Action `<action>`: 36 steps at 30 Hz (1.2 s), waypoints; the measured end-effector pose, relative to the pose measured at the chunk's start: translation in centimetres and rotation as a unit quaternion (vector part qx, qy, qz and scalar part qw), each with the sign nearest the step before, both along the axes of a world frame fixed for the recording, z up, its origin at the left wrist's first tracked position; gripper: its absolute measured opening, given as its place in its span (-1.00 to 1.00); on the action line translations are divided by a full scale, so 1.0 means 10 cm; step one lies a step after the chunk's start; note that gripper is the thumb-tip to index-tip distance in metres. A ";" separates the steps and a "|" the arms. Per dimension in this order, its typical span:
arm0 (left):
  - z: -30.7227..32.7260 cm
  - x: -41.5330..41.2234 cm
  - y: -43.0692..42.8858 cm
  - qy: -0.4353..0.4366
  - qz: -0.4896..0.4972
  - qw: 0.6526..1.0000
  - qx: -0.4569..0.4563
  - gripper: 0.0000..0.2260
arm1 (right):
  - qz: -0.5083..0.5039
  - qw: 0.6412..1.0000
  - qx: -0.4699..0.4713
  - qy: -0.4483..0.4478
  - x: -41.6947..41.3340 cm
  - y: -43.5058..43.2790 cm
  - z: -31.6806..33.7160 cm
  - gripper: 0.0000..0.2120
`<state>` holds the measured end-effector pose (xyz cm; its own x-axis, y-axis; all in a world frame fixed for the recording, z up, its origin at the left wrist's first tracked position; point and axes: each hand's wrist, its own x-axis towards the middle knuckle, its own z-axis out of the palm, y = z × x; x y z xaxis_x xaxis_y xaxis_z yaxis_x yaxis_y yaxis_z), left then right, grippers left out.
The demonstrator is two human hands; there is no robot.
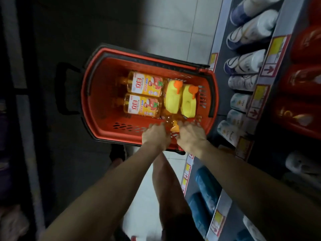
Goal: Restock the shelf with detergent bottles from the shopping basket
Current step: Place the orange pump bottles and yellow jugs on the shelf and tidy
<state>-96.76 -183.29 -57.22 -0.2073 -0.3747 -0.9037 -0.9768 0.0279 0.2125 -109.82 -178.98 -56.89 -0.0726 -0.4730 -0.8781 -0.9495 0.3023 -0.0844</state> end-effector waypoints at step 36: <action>0.31 -0.01 0.16 0.140 -0.097 0.984 0.060 -0.83 | -0.158 0.986 0.005 -0.052 -0.11 0.20 0.95 -0.71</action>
